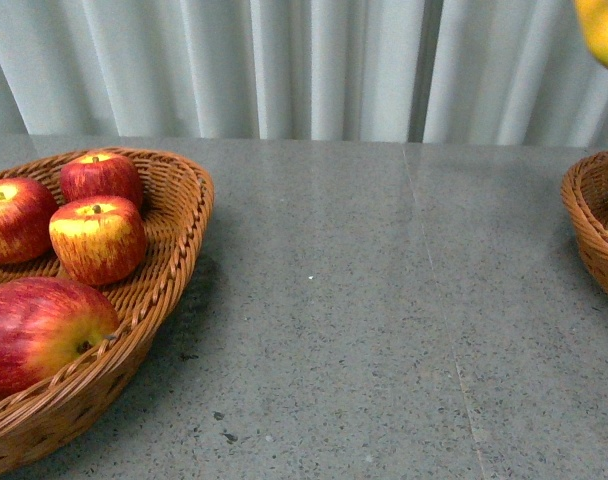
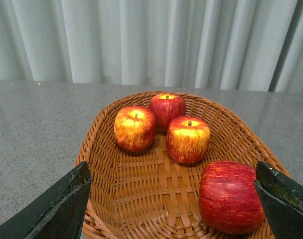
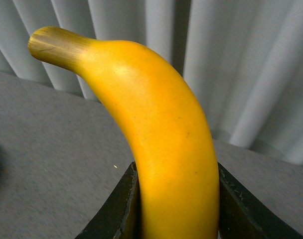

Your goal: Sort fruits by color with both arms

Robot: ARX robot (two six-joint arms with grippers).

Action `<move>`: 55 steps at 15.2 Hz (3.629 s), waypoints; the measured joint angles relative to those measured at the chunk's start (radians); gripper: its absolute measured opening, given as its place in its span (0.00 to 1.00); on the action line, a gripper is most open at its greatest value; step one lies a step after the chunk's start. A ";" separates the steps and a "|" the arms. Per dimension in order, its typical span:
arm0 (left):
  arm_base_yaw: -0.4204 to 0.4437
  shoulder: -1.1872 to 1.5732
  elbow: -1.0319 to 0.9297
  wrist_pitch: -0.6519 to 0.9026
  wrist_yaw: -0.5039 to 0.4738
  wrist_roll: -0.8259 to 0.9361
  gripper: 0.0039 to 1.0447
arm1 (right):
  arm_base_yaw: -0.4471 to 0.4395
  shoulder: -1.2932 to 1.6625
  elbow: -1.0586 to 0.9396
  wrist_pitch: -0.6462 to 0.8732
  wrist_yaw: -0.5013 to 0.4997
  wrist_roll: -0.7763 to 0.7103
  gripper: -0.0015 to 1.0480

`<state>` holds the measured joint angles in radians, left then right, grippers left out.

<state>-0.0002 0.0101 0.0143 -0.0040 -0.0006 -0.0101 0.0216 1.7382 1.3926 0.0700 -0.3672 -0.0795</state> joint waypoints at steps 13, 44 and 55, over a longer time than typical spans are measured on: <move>0.000 0.000 0.000 0.000 0.000 0.000 0.94 | -0.294 -0.191 -0.375 -0.106 -0.009 -0.426 0.43; 0.000 0.000 0.000 0.001 0.001 0.000 0.94 | -0.022 -1.734 -1.379 -0.063 0.367 0.073 0.02; 0.000 0.000 0.000 0.000 0.000 0.000 0.94 | -0.022 -1.734 -1.379 -0.074 0.367 0.072 0.56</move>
<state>-0.0002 0.0101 0.0143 -0.0040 -0.0006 -0.0101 -0.0002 0.0044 0.0132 -0.0044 0.0002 -0.0071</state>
